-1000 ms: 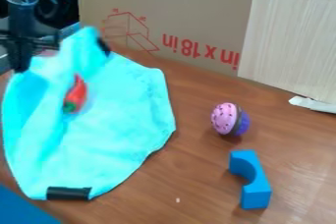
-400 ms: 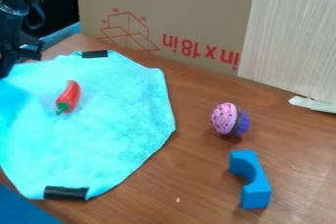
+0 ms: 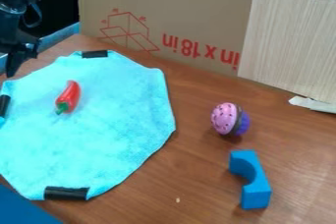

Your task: Unfold the cloth from top right to bottom left revealing the red figure on the top of the cloth

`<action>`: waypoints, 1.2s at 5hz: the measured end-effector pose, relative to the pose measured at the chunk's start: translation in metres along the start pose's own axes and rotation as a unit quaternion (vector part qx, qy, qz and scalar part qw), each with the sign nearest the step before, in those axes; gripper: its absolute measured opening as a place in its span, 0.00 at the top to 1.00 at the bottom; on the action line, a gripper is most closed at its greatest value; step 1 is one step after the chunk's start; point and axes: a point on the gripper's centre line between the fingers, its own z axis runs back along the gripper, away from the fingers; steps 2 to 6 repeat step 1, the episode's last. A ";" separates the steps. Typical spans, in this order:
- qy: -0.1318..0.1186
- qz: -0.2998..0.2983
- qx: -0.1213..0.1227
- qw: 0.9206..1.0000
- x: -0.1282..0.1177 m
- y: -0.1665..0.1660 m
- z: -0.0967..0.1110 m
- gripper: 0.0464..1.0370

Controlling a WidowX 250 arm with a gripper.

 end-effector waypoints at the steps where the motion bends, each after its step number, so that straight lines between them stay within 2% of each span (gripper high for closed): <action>1: -0.011 -0.011 -0.019 1.000 0.004 -0.008 0.005 0.04; 6: -0.011 -0.011 -0.019 1.000 0.004 -0.008 0.005 0.04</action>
